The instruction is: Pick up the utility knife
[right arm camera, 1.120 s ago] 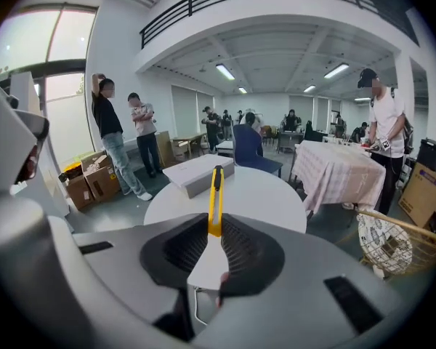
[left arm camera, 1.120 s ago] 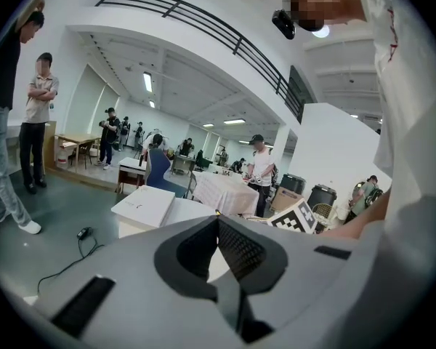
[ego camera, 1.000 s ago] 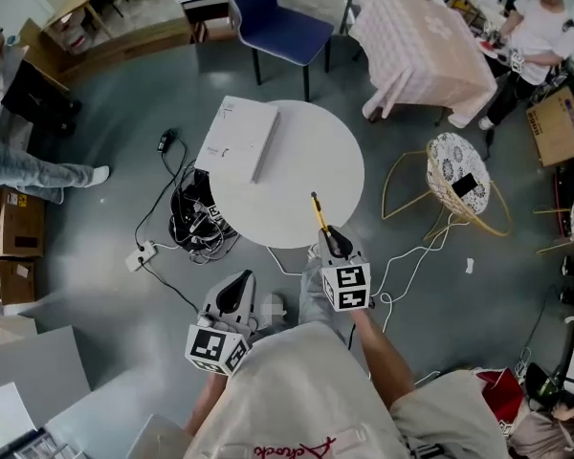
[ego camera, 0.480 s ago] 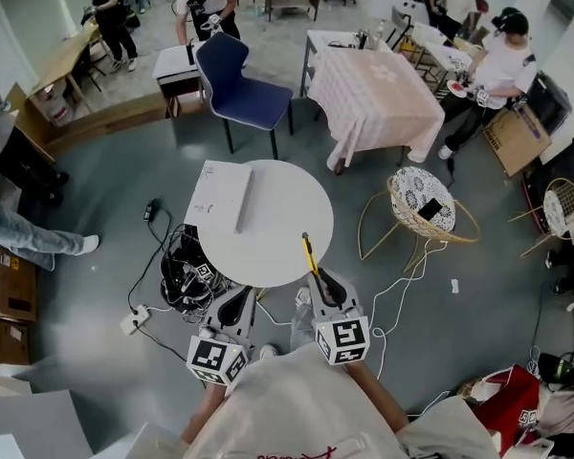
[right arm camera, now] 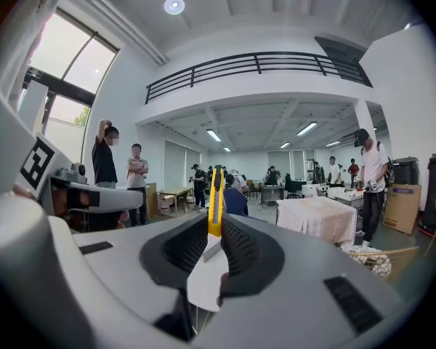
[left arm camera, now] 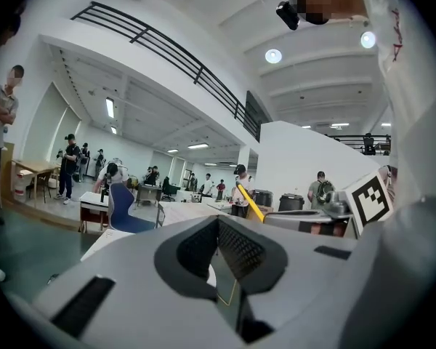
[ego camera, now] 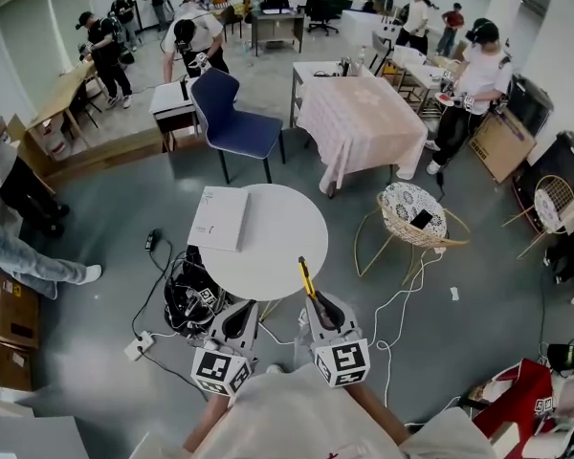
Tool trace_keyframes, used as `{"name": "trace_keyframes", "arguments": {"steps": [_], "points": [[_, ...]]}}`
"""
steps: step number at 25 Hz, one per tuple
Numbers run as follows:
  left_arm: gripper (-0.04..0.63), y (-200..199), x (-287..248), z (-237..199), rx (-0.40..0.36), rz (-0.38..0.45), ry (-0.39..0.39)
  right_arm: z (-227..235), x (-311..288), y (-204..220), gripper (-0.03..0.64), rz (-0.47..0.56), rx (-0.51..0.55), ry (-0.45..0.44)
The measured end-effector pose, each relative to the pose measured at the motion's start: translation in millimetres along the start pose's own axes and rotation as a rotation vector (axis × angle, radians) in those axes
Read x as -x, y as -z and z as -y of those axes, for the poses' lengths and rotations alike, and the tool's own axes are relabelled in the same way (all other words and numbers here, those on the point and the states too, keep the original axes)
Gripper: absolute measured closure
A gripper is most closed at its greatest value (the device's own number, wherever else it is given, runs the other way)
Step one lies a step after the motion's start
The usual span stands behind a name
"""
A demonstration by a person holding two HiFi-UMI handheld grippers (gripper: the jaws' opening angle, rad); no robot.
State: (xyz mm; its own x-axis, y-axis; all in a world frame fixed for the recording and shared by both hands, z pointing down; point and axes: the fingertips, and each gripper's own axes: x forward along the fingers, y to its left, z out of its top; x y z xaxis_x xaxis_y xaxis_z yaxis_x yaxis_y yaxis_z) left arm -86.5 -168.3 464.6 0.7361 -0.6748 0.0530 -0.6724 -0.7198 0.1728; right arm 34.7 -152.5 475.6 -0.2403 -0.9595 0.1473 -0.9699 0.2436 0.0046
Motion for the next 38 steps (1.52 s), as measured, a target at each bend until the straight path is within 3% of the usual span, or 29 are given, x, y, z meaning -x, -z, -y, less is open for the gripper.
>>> {"name": "trace_keyframes", "arguments": {"steps": [15,32,38], "points": [[0.583,27.4,18.5,46.5,0.033,-0.044,-0.013,3.7,54.8,-2.0,0.551,0.020,-0.014,-0.021],[0.583,75.7,65.6,191.7,0.075,-0.065,-0.006,15.8,211.5,34.3,0.551,0.010,-0.038,-0.038],[0.583,73.9,90.9,227.8,0.037,-0.047,-0.001,9.7,258.7,34.8,0.551,0.041,-0.033,-0.038]]}}
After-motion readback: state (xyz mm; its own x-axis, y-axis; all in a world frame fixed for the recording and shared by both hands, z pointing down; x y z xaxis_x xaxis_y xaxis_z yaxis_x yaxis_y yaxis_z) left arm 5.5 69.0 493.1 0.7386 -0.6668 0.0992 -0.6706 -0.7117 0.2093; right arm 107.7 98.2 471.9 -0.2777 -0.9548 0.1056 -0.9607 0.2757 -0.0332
